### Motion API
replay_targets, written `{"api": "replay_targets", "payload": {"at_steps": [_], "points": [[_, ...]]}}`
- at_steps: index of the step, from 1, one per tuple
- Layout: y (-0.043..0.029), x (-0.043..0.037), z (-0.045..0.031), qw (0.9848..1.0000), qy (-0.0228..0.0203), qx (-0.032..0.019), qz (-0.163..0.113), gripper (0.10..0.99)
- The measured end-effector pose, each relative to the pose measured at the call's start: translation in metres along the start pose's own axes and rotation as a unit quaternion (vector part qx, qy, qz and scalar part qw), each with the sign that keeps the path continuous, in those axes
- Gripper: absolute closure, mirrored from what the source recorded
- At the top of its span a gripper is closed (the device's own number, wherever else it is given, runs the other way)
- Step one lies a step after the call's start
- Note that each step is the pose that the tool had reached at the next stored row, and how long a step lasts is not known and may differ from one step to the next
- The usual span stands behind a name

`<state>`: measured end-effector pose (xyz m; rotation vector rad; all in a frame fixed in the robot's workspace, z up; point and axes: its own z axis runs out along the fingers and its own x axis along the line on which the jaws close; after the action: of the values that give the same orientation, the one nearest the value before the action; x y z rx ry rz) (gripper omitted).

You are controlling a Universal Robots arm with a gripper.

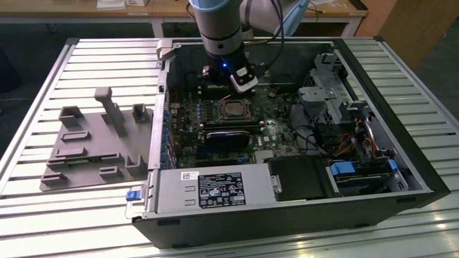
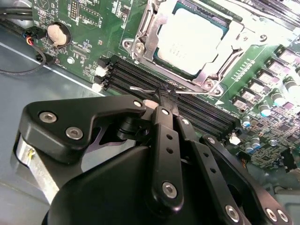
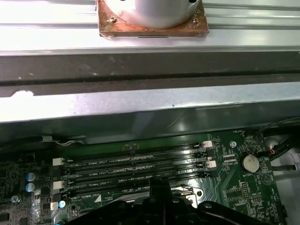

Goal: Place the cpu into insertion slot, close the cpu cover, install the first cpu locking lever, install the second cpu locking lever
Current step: 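Install the first cpu locking lever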

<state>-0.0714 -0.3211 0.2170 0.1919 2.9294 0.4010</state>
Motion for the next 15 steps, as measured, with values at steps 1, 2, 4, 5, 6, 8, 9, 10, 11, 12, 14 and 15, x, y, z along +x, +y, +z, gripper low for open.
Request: {"api": "replay_targets", "payload": {"at_steps": [1,2,4,5,6,8,9,10,11,12,14,15], "points": [[0.0000,0.0000,0.0003,1.0000,-0.0002,0.0001,0.000,0.984],[-0.0001,0.0001,0.0006,1.0000,-0.0005,0.0009,0.000,0.984],[-0.0003,0.0002,0.0014,1.0000,-0.0019,0.0026,0.002,0.984],[-0.0005,0.0003,0.0019,1.0000,-0.0032,0.0026,0.003,0.984],[-0.0007,0.0004,0.0024,1.0000,-0.0050,0.0025,0.003,0.984],[-0.0009,0.0006,0.0033,1.0000,-0.0087,0.0022,0.003,0.984],[-0.0010,0.0006,0.0037,0.9999,-0.0104,0.0021,0.004,0.984],[-0.0011,0.0007,0.0041,0.9999,-0.0116,0.0021,0.005,0.984],[-0.0012,0.0007,0.0044,0.9999,-0.0125,0.0024,0.006,0.984],[-0.0012,0.0007,0.0047,0.9998,-0.0140,0.0032,0.011,0.984],[-0.0014,0.0009,0.0052,0.9996,-0.0180,0.0058,0.023,0.984],[-0.0014,0.0009,0.0055,0.9994,-0.0199,0.0069,0.029,0.984]]}}
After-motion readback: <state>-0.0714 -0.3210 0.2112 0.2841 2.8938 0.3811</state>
